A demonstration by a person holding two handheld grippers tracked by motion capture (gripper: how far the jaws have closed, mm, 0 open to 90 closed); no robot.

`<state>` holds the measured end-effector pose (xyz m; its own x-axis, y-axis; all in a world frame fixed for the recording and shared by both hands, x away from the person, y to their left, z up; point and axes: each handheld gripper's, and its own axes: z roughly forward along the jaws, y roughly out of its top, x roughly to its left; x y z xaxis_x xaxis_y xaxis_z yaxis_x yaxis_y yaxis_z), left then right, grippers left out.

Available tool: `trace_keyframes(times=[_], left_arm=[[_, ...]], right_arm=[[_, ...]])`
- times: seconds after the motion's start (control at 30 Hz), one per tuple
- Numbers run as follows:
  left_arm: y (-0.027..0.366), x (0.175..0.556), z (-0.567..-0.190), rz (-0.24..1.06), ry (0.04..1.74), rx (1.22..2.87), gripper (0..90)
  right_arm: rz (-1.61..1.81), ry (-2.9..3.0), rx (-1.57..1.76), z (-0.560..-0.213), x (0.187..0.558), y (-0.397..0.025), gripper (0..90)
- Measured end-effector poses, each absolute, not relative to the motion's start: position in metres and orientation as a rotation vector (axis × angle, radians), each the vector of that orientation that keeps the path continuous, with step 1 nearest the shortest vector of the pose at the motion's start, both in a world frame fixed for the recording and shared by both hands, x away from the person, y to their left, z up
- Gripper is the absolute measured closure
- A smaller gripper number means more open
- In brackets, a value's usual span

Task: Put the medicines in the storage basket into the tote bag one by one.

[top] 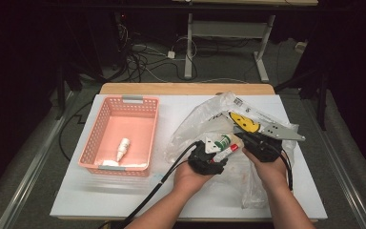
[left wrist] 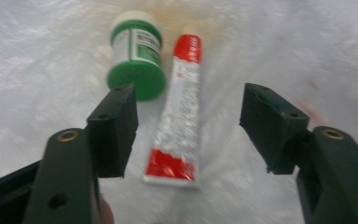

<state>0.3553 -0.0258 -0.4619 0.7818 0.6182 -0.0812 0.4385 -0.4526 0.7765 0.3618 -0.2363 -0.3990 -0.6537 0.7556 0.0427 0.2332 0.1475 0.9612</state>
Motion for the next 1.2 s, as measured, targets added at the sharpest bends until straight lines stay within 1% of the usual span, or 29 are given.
trace_keyframes(times=[0.13,0.47,0.57,0.77,0.83,0.97,1.2], left_arm=[[-0.017,0.342,-0.46,0.235,0.765,2.102,30.6],[0.008,0.318,-0.458,0.174,0.729,2.073,15.0],[0.016,0.31,-0.455,0.161,0.712,2.053,14.4],[0.033,0.301,-0.447,0.146,0.715,2.044,4.9],[0.039,0.298,-0.445,0.156,0.723,2.059,0.2],[0.05,0.292,-0.441,0.186,0.722,2.073,0.0],[0.072,0.289,-0.43,0.211,0.759,2.038,0.0]], right_arm=[[1.523,1.975,0.946,-0.399,0.361,-0.236,90.0],[1.523,1.977,0.943,-0.399,0.36,-0.236,90.0],[1.52,1.977,0.94,-0.399,0.36,-0.236,90.0],[1.515,1.98,0.942,-0.399,0.36,-0.235,90.0],[1.514,1.979,0.939,-0.399,0.36,-0.235,90.0],[1.512,1.981,0.941,-0.4,0.36,-0.234,90.0],[1.511,1.982,0.943,-0.4,0.359,-0.234,89.6]])
